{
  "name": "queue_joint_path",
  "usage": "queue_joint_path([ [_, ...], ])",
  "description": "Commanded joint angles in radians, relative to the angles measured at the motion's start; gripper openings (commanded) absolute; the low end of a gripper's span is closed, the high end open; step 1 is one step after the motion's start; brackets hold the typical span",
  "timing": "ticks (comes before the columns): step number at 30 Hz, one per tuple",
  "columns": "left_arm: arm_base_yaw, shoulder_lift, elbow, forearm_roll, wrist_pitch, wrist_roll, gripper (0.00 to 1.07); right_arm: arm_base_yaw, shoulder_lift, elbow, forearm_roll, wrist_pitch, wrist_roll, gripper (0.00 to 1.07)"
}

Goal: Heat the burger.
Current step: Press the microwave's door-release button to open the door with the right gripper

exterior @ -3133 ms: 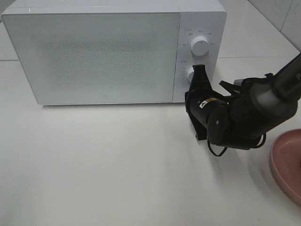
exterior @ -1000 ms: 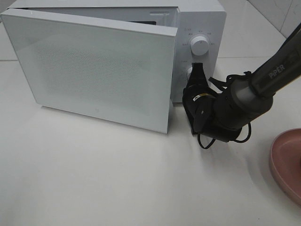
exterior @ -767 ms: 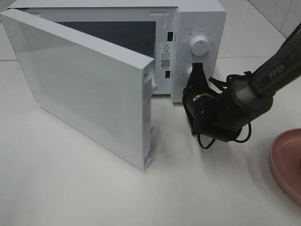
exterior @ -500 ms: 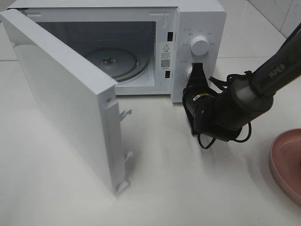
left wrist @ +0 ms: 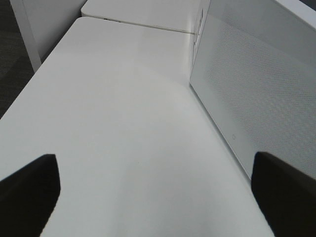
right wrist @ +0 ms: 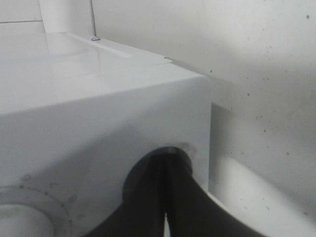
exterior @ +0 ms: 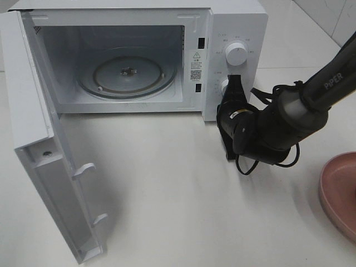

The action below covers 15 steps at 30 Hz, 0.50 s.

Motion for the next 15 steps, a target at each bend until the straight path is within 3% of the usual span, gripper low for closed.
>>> queue_joint_path([
  [1,-0.008,-0.018,0.002,-0.002,-0.006,-0.006,0.98,-0.026,-0.045,-0.017,-0.051,-0.121,0.004,0.0],
  [15,-0.008,-0.018,0.002,-0.002,-0.006,-0.006,0.98,-0.012,-0.147,0.121,-0.113,0.057,0.003,0.0],
])
